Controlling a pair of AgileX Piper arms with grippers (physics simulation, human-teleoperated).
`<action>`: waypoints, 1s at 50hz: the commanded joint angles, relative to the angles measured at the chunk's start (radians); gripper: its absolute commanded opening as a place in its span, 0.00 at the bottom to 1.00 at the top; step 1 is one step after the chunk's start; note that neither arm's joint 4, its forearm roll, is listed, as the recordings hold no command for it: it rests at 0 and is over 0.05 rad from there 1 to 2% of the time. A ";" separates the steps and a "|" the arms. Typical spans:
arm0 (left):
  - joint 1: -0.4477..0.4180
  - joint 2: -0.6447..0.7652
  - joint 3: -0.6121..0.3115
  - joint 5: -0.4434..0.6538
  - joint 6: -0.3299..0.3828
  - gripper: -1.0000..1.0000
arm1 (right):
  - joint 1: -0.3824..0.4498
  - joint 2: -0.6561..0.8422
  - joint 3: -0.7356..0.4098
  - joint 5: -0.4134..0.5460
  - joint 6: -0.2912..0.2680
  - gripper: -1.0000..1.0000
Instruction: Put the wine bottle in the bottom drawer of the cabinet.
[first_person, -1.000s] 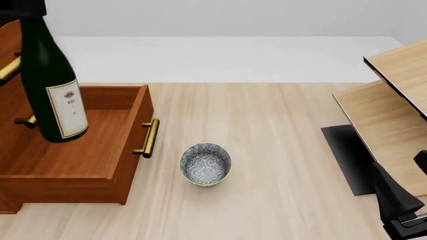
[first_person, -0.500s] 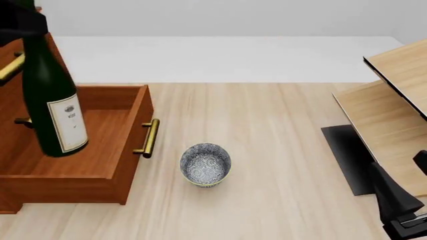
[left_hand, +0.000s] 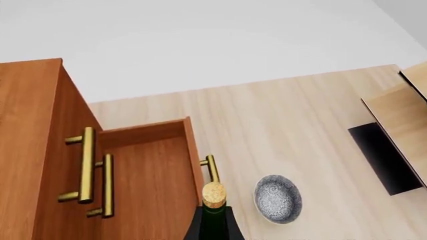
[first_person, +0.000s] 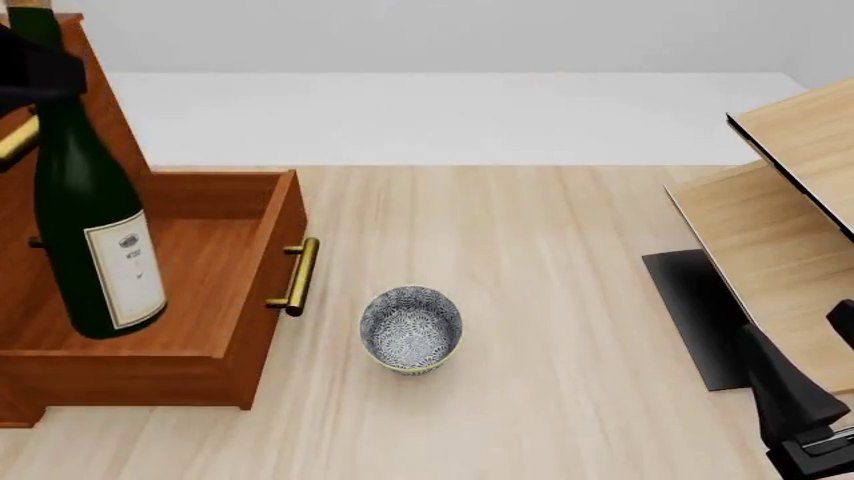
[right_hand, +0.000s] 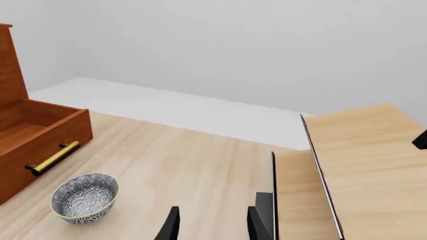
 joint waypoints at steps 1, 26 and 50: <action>0.008 -0.018 0.020 -0.006 0.010 0.00 | 0.005 0.000 -0.001 0.000 -0.001 1.00; 0.011 -0.028 0.052 -0.038 0.009 0.00 | 0.005 0.000 -0.001 0.002 -0.002 1.00; 0.014 -0.028 0.058 -0.047 0.010 0.00 | 0.003 0.000 0.000 0.002 -0.003 1.00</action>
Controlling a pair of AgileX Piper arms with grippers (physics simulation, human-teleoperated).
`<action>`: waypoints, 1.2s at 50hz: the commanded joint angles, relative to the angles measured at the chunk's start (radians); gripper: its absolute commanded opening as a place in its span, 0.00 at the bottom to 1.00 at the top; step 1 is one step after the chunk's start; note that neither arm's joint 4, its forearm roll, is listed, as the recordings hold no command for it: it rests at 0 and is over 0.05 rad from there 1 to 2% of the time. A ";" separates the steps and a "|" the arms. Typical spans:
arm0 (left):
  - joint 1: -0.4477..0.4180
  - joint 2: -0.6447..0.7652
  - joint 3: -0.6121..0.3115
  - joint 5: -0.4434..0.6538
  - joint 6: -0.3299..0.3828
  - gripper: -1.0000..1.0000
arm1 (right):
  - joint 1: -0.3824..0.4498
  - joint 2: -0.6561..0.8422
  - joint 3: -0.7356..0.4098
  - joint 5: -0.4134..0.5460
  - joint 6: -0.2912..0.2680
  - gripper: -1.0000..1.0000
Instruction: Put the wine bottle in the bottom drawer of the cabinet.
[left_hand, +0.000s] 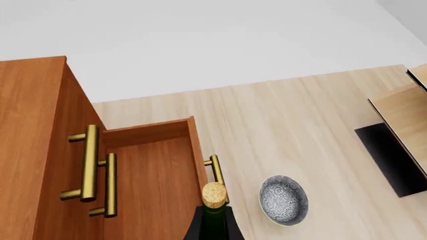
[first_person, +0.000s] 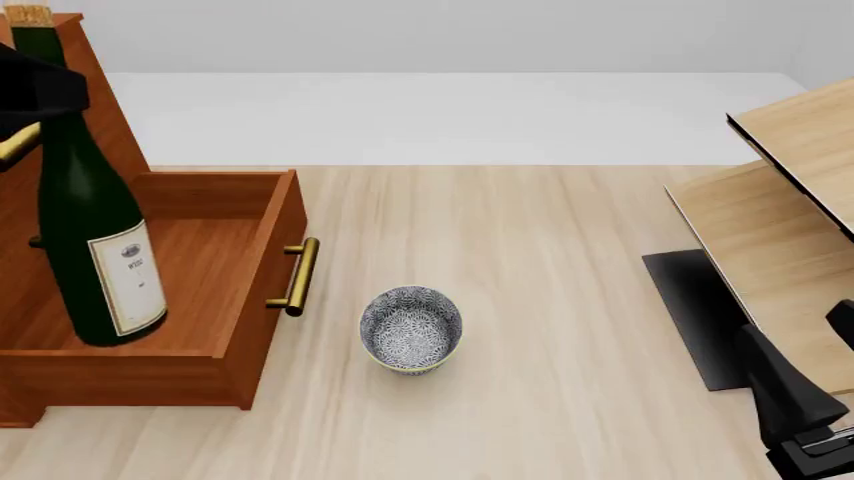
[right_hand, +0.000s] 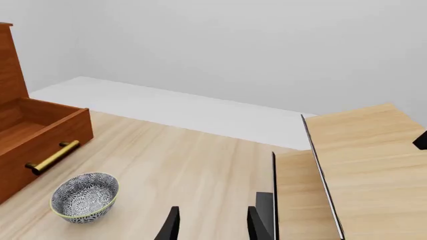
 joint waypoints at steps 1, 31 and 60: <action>-0.002 -0.002 -0.007 0.003 -0.004 0.00 | 0.001 0.000 0.000 0.000 0.000 1.00; -0.004 0.097 -0.029 -0.060 -0.058 0.00 | 0.004 0.000 0.005 -0.002 0.000 1.00; 0.088 0.347 -0.216 0.056 -0.060 0.00 | 0.017 0.000 0.029 -0.005 -0.021 1.00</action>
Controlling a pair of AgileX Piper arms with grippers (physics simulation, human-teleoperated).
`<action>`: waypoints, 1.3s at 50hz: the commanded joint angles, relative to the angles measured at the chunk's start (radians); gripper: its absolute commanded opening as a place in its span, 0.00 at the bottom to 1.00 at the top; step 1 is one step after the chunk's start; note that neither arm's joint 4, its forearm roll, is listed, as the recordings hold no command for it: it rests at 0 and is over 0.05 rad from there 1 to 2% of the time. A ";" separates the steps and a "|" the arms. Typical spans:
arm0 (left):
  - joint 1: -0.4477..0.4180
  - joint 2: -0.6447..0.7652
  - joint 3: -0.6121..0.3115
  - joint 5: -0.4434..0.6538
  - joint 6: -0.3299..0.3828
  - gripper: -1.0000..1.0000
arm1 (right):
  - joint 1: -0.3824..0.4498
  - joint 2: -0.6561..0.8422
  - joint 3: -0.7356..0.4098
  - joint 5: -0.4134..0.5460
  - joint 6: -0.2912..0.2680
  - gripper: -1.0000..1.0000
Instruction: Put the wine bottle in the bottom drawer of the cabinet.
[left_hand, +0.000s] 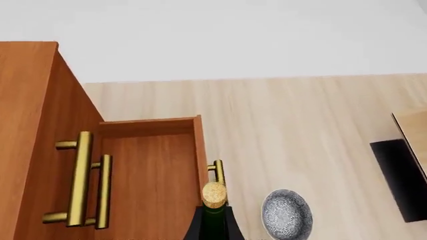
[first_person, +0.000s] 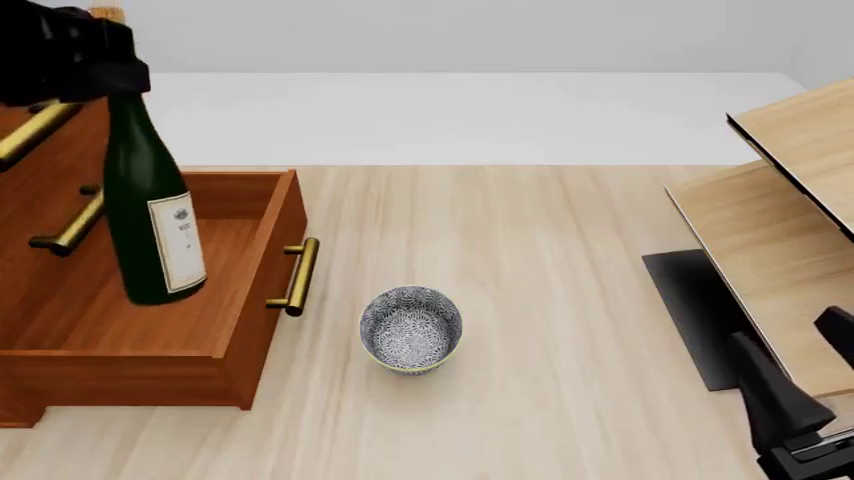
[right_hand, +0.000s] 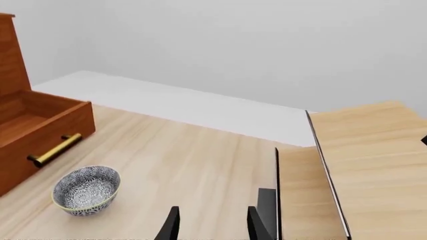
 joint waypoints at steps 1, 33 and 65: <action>0.009 0.094 -0.075 0.058 -0.024 0.00 | 0.004 0.000 0.007 -0.001 -0.010 1.00; 0.109 0.271 -0.088 0.027 0.000 0.00 | 0.005 0.000 0.007 0.002 -0.019 1.00; 0.166 0.361 -0.088 -0.024 0.004 0.00 | 0.006 0.000 0.022 -0.001 -0.033 1.00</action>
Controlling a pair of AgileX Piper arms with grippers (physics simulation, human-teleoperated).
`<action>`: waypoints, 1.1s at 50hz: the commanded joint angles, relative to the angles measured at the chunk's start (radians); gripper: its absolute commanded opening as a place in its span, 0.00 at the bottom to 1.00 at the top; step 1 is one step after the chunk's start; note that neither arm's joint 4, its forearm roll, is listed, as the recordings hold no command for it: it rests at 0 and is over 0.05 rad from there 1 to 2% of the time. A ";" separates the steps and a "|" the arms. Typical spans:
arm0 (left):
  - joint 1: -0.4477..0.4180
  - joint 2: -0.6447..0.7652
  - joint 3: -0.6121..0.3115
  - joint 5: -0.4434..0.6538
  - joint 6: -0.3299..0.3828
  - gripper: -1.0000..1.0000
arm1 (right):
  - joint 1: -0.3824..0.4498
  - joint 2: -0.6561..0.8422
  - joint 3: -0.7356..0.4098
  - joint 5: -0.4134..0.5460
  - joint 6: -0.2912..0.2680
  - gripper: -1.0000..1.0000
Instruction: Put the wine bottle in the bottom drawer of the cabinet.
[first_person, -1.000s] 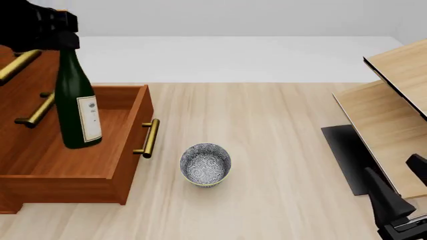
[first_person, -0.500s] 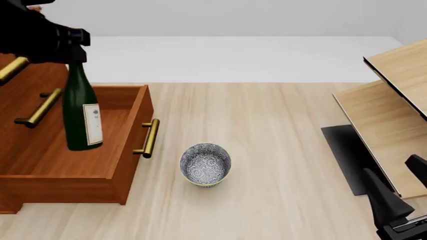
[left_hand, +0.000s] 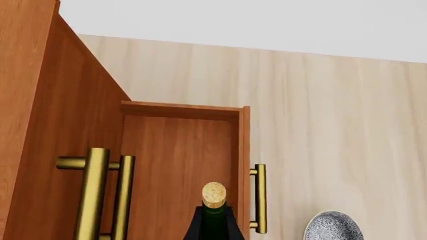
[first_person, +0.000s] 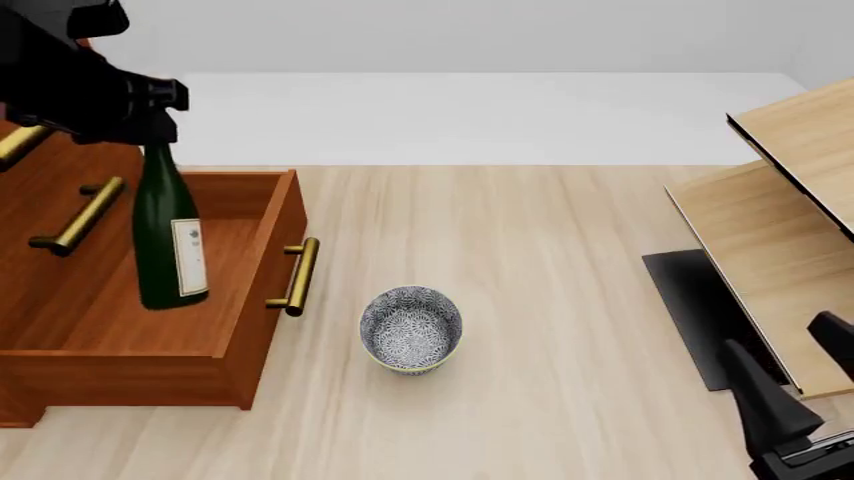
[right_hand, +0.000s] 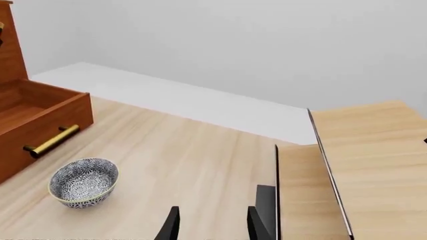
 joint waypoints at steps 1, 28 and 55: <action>0.026 0.040 -0.019 -0.010 -0.003 0.00 | 0.003 0.000 0.005 0.001 -0.005 1.00; 0.043 0.105 0.036 -0.078 -0.010 0.00 | -0.004 0.000 0.007 0.013 -0.019 1.00; 0.025 0.121 0.108 -0.138 -0.011 0.00 | 0.002 0.000 0.007 0.018 -0.024 1.00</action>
